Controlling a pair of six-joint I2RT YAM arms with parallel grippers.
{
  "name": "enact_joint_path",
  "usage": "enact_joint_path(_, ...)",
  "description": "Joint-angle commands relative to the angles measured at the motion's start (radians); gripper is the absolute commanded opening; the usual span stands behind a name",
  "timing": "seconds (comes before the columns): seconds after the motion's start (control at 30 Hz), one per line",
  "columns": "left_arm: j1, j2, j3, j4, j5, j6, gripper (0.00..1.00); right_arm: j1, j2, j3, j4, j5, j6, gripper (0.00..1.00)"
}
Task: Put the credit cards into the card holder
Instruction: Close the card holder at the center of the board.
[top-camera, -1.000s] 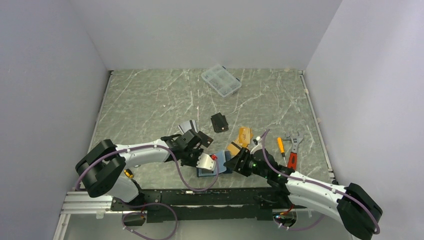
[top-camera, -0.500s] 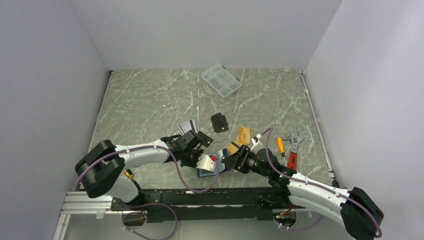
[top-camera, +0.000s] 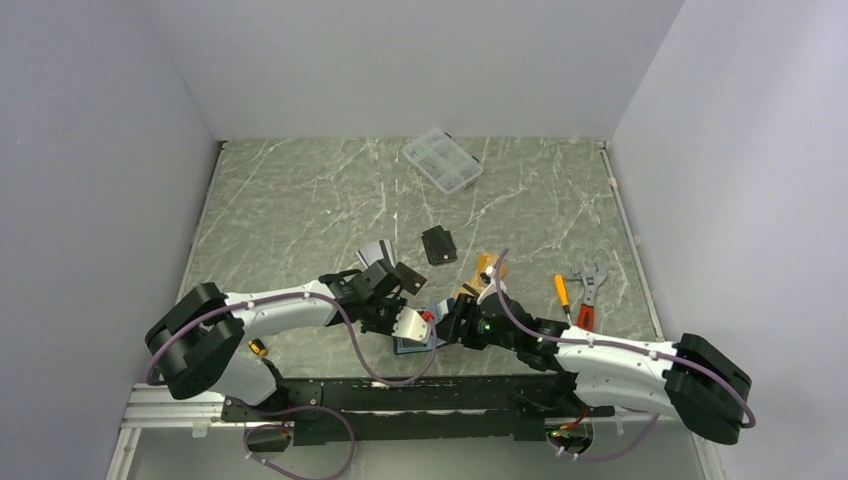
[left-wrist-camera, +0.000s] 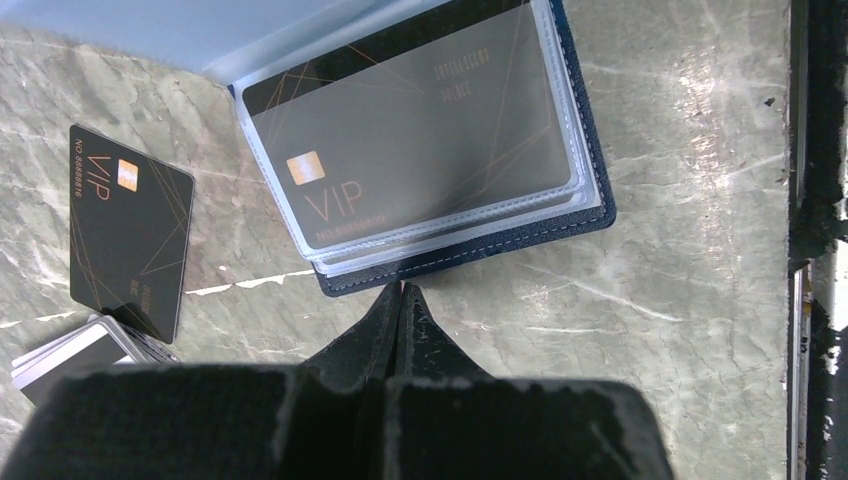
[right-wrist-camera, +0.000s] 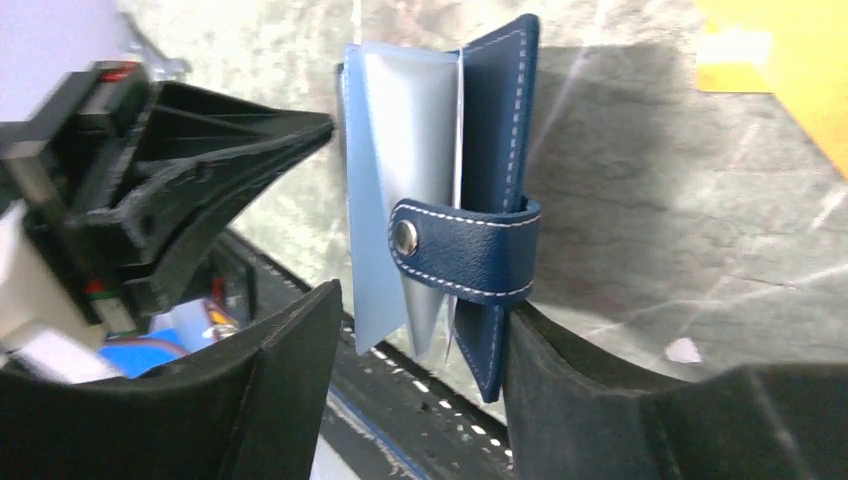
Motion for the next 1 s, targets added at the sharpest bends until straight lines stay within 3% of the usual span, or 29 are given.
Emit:
enact_joint_path(0.0,-0.004,-0.043,-0.007,-0.014,0.031,-0.010,0.00,0.026,0.067,0.108,-0.134,0.124,-0.009,0.53)
enact_joint_path(0.17,0.001,-0.064,0.001,-0.032,0.053,-0.020,0.00,0.085,0.147,0.212,-0.272,0.252,-0.011,0.28)
enact_joint_path(0.3,0.041,-0.084,0.013,-0.055,0.087,-0.029,0.00,0.128,0.152,0.285,-0.398,0.352,-0.020,0.01)
enact_joint_path(0.43,0.121,-0.105,0.024,-0.085,0.156,-0.026,0.00,0.137,0.153,0.299,-0.488,0.388,-0.013,0.00)
enact_joint_path(0.57,0.128,-0.104,-0.005,-0.076,0.146,0.005,0.00,0.132,0.220,0.267,-0.520,0.347,0.053,0.00)
enact_joint_path(0.97,0.033,0.059,0.015,-0.001,0.031,0.052,0.00,0.132,0.276,0.139,-0.487,0.293,0.182,0.00)
